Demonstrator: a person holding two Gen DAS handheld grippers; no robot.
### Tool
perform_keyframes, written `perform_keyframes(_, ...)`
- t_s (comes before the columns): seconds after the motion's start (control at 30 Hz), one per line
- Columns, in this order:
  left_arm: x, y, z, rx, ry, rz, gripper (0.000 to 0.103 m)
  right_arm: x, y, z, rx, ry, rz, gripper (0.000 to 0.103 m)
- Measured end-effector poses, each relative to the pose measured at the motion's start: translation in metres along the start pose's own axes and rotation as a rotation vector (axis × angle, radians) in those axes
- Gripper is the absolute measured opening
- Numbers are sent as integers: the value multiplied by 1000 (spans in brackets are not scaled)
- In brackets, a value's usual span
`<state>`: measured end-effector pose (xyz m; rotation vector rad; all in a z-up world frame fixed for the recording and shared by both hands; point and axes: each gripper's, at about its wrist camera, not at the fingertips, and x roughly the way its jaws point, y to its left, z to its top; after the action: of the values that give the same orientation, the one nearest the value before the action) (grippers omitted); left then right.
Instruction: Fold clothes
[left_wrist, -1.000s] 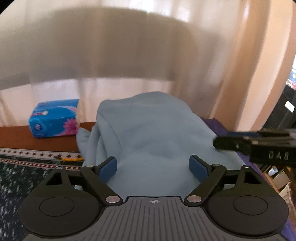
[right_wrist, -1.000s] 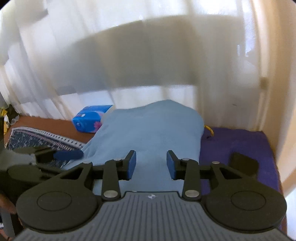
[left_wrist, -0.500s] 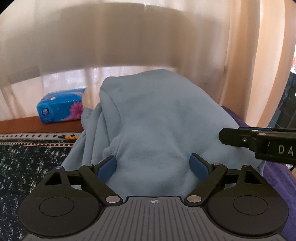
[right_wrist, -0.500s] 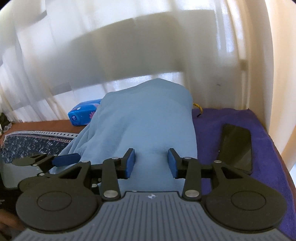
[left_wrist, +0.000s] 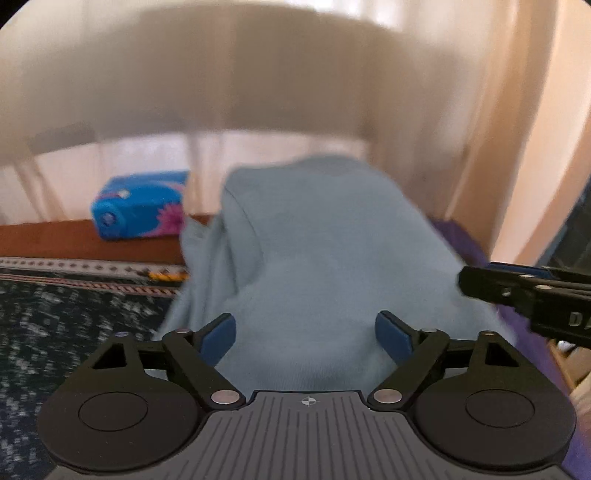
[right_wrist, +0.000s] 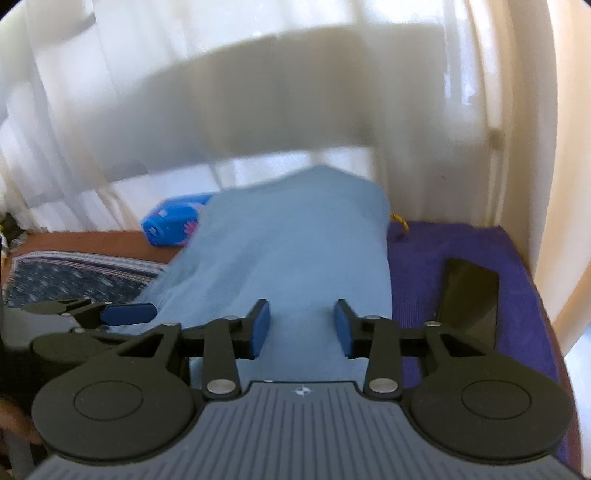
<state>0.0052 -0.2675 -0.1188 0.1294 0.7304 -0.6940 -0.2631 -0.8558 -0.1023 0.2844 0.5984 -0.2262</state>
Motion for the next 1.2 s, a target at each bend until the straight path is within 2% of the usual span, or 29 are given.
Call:
perform_keyframes(0.07,-24,0,13,-3,-30,-21,73,-21,2,15,16,-40,15,37)
perform_keyframes(0.1,-36,-2,19,1,-48,-23,73,-31,3,23,21,-50,26,37)
perform_keyframes(0.17,-62,-5,27,1,-102,-26,76,-53,5,37,19,-79,38,38)
perform_keyframes(0.2,-75,-7,31,-3,-127,-29,81,-63,7,42,14,-88,39,39)
perform_keyframes(0.23,-86,-9,33,-10,-145,-33,84,-72,8,47,9,-91,43,44)
perform_keyframes(0.3,-103,-10,34,-22,-163,-37,94,-85,10,53,6,-75,57,87)
perform_keyframes(0.37,-111,-13,31,-32,-133,-43,103,-92,13,53,2,-47,74,99)
perform_keyframes(0.43,-107,-17,25,-14,-46,-36,103,-92,14,49,-1,-3,83,102)
perform_keyframes(0.53,-90,-26,14,22,97,22,103,-91,16,43,-7,67,94,103)
perform_keyframes(0.67,-70,-30,-5,11,190,41,103,-79,18,30,-33,169,62,103)
perform_keyframes(0.83,-64,-28,-10,-29,210,58,103,-80,20,20,-52,201,54,103)
perform_keyframes(1.2,-58,-33,-15,17,218,97,103,-70,14,10,-81,256,12,103)
